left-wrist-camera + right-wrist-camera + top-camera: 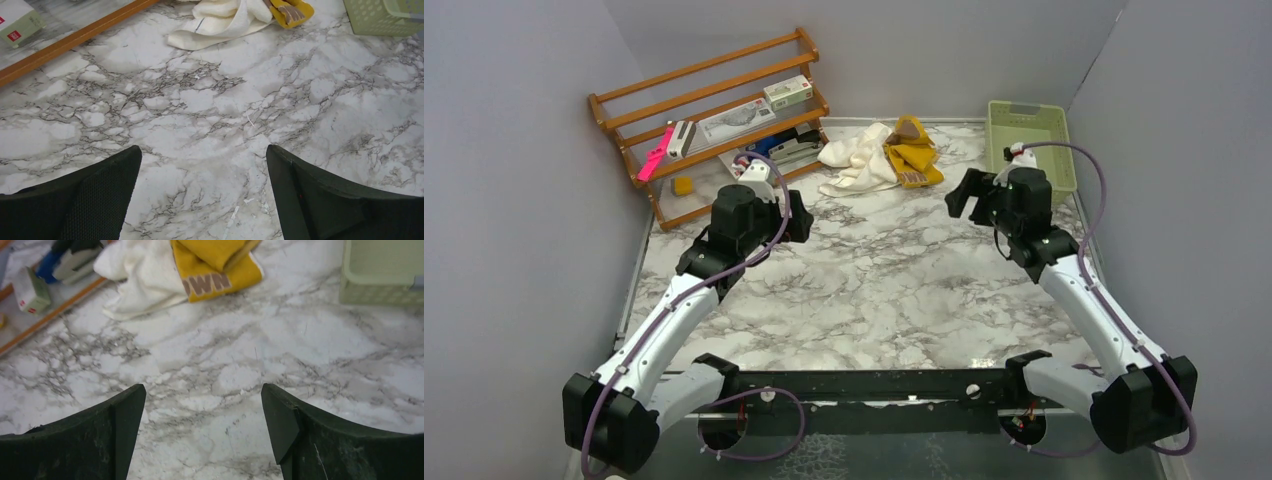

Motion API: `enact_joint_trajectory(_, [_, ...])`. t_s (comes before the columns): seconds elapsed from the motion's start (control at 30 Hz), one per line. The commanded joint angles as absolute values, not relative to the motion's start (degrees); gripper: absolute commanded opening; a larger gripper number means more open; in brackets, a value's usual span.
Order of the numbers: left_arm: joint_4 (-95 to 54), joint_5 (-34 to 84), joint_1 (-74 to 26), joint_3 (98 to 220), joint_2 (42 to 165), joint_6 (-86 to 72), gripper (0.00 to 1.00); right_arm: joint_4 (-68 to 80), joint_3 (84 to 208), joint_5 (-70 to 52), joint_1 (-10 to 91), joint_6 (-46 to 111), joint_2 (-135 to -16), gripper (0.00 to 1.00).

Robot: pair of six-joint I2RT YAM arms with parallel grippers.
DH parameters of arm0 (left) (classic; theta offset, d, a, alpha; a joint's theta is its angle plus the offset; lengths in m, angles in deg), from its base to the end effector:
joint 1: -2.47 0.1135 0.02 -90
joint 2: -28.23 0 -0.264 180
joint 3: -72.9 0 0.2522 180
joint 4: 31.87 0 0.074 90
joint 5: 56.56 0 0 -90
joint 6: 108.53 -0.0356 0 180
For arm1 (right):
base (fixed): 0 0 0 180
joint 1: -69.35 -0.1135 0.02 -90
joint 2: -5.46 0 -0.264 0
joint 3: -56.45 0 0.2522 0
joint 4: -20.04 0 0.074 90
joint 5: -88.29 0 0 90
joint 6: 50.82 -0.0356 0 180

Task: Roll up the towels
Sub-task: Pick up the towel at the corner of the board.

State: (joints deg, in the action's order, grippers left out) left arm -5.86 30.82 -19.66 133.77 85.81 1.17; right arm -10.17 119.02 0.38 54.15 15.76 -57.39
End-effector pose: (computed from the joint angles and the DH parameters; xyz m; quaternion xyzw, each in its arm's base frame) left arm 0.2137 -0.0886 0.3085 0.0303 0.8319 -0.2155 0.5105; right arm 0.2379 0.0633 0.2916 0.0712 0.8651 0.1491 0.4735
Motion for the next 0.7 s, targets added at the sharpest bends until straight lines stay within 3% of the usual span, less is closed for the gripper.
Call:
enact_joint_trajectory(0.0, [-9.7, 28.2, -19.4, 135.3, 86.8, 0.6, 1.00, -6.2, 124.1, 2.0, 54.1, 16.6, -57.1, 0.90])
enact_joint_trajectory(0.1, [-11.3, 27.9, -19.4, 135.3, 87.8, 1.7, 1.00, 2.2, 121.9, 0.2, 54.1, 16.5, -57.5, 1.00])
enact_joint_trajectory(0.2, [-12.2, 28.1, -19.4, 135.5, 88.0, 2.6, 1.00, 7.8, 123.3, -1.4, 54.1, 17.1, -63.0, 1.00])
enact_joint_trajectory(0.67, [-3.7, 33.3, -19.2, 136.2, 84.6, 1.6, 1.00, -21.6, 189.5, 4.7, 54.8, 30.1, -127.9, 0.98])
